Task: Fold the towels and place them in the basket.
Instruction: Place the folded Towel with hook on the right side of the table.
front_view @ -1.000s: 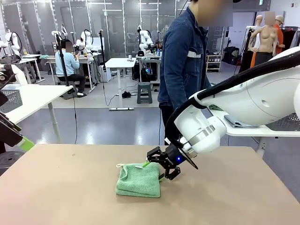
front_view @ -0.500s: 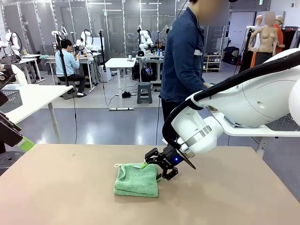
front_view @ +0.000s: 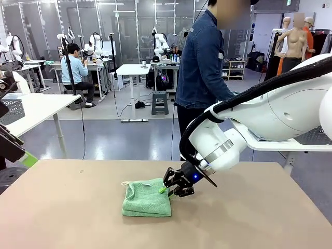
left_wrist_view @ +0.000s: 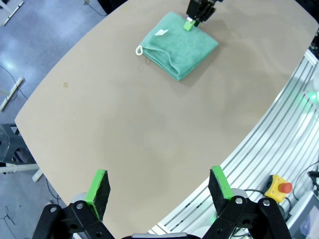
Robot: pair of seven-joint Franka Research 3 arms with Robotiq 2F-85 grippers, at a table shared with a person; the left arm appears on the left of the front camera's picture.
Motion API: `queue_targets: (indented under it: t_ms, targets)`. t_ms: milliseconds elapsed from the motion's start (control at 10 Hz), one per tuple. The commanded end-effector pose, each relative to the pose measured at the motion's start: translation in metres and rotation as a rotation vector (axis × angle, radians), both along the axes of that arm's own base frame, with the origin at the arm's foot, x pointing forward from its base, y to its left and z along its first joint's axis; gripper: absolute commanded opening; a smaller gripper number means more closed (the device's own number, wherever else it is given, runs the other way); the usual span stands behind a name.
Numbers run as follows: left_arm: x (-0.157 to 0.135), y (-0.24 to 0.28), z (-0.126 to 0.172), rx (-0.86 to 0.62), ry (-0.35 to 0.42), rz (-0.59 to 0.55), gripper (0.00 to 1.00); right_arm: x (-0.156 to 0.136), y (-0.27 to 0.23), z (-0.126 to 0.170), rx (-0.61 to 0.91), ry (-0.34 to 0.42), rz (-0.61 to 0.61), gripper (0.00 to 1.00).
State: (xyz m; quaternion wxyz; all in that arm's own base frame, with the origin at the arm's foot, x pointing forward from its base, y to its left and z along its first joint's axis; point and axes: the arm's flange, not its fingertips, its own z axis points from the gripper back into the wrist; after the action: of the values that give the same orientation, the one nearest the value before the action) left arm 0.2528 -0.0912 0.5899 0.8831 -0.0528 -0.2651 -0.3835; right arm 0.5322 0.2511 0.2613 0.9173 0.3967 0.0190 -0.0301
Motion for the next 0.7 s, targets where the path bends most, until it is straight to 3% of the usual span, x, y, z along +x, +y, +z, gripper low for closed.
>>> queue_targets:
  t_ms: [0, 600]
  targets:
    - [0.0024, 0.0011, -0.0006, 0.014, -0.008, 0.007, 1.00, -0.0005, 0.0039, 0.0007, -0.030, 0.010, -0.009, 0.00]
    - [0.0024, 0.0011, -0.0006, 0.014, -0.008, 0.007, 1.00, -0.0004, 0.0003, 0.0002, -0.003, -0.002, 0.003, 0.00]
